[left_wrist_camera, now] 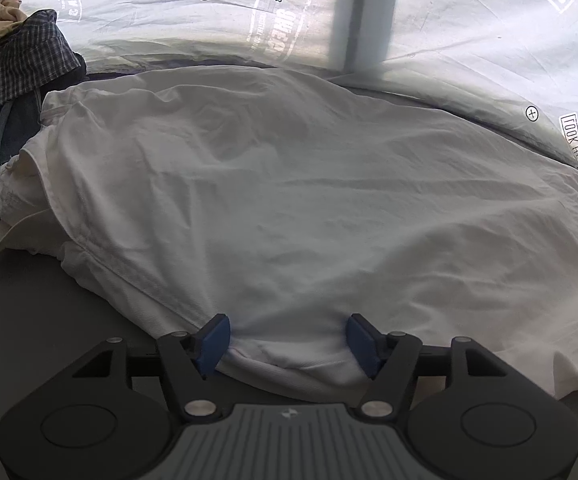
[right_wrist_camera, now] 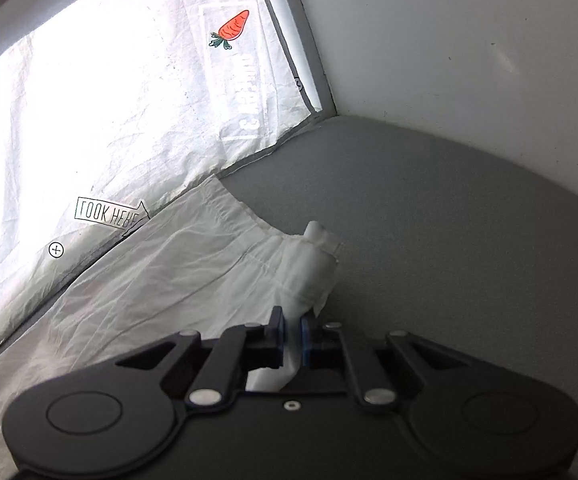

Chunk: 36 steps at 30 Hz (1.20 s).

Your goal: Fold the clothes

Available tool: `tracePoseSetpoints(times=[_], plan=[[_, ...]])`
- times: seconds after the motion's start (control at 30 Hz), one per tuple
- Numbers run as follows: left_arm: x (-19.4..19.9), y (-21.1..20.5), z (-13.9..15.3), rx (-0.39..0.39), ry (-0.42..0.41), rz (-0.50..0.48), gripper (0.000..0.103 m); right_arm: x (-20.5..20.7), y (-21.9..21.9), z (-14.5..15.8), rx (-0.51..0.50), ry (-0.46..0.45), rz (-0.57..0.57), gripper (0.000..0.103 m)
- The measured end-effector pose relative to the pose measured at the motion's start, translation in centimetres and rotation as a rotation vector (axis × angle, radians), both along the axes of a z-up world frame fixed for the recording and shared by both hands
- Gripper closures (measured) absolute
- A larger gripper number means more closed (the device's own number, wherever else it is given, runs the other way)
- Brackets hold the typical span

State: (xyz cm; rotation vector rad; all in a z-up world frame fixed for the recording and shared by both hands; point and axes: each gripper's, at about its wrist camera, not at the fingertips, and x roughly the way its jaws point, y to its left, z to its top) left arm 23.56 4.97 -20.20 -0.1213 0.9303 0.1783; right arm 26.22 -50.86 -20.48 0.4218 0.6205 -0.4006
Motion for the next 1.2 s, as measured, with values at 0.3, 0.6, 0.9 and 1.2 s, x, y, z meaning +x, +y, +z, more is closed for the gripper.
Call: tracePoseSetpoints(times=[0.3, 0.6, 0.9, 1.2], plan=[[0.1, 0.1, -0.1, 0.005, 0.003, -0.014, 0.034, 1.1, -0.2, -1.4, -0.042, 0.191, -0.036, 0.086], [0.4, -0.6, -0.3, 0.033, 0.01, -0.02, 0.028, 0.0, 0.8, 0.1, -0.172, 0.074, 0.001, 0.101], [0.7, -0.8, -0.5, 0.021, 0.019, -0.043, 0.017, 0.2, -1.1, -3.0, -0.141, 0.166, -0.082, 0.099], [0.1, -0.2, 0.3, -0.042, 0.006, -0.037, 0.013, -0.8, 3.6, 0.1, -0.182, 0.158, -0.021, 0.046]])
